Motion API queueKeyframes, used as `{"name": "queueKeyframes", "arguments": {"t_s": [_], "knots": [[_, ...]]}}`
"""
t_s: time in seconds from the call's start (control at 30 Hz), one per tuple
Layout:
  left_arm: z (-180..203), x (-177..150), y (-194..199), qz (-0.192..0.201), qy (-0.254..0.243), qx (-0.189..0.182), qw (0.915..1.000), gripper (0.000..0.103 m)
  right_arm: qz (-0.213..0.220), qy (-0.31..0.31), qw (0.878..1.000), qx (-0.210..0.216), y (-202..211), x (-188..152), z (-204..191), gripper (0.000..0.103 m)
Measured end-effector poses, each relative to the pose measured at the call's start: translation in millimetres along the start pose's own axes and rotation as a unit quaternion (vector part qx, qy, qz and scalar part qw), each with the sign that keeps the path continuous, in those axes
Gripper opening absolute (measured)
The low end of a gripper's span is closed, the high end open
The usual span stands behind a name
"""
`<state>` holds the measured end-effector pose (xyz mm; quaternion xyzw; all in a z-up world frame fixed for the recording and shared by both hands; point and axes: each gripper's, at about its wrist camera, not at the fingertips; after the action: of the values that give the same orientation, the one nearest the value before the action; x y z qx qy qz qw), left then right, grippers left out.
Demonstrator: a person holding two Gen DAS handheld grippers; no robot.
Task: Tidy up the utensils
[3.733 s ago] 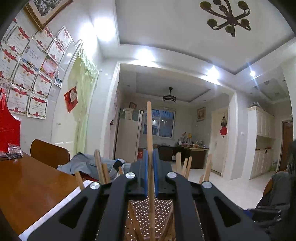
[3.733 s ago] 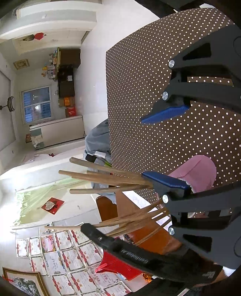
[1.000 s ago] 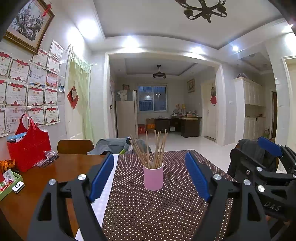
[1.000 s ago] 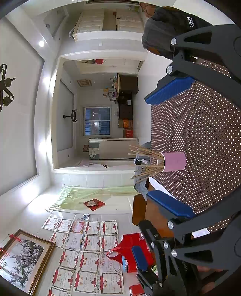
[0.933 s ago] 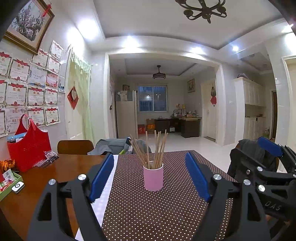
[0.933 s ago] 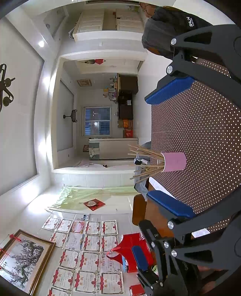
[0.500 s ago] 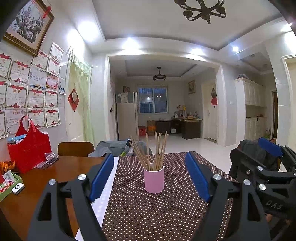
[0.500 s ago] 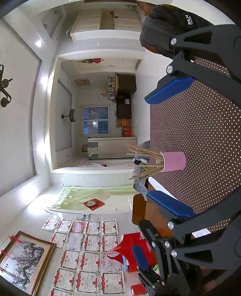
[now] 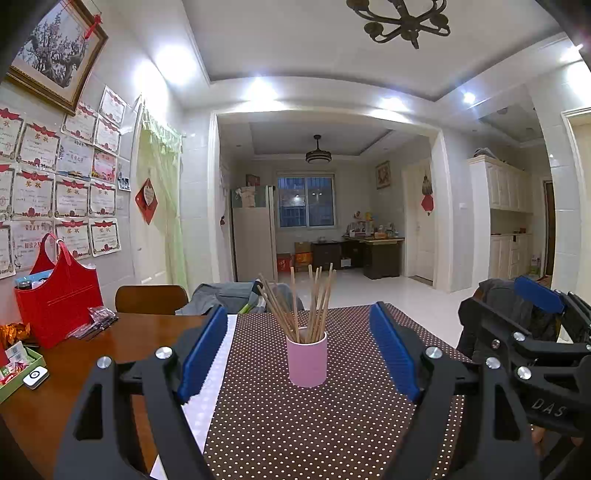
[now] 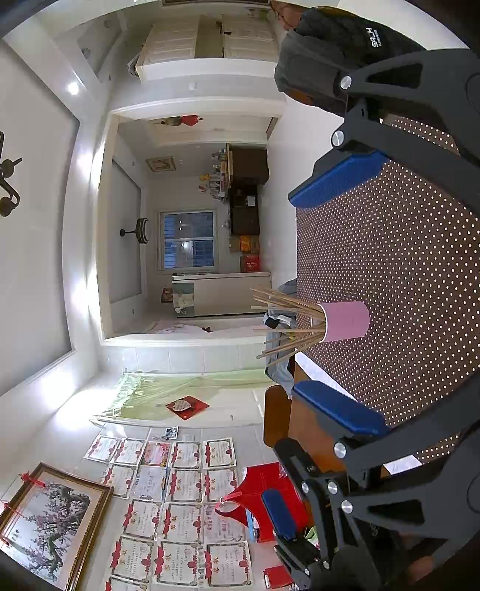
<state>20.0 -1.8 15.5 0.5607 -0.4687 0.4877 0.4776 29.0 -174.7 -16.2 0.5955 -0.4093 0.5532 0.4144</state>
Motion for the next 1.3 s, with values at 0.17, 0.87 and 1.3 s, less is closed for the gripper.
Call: {"name": "queueKeyframes", "arguments": {"t_s": [0.17, 0.87, 1.3], "knots": [[2.0, -1.1, 0.0, -0.002, 0.002, 0.0, 1.0, 0.078, -0.001, 0.0, 1.0, 0.0, 1.4, -1.0, -1.7, 0.093], [1.8, -1.6, -0.6, -0.002, -0.001, -0.002, 1.0, 0.078, -0.004, -0.005, 1.0, 0.001, 3.3, -2.0, -5.3, 0.093], [2.1, -2.3, -0.8, -0.002, -0.001, -0.002, 1.0, 0.078, -0.004, -0.008, 1.0, 0.002, 3.6, -2.8, -6.7, 0.093]]}}
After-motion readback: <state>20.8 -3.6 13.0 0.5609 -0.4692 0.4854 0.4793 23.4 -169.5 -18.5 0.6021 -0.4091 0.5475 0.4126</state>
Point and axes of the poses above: each gripper's, at about its wrist camera, not at the fingertips, and y roughly against the way its jaws point, z to its right, x to its top, and after that the axes turned 9 degrees about x, right-handed
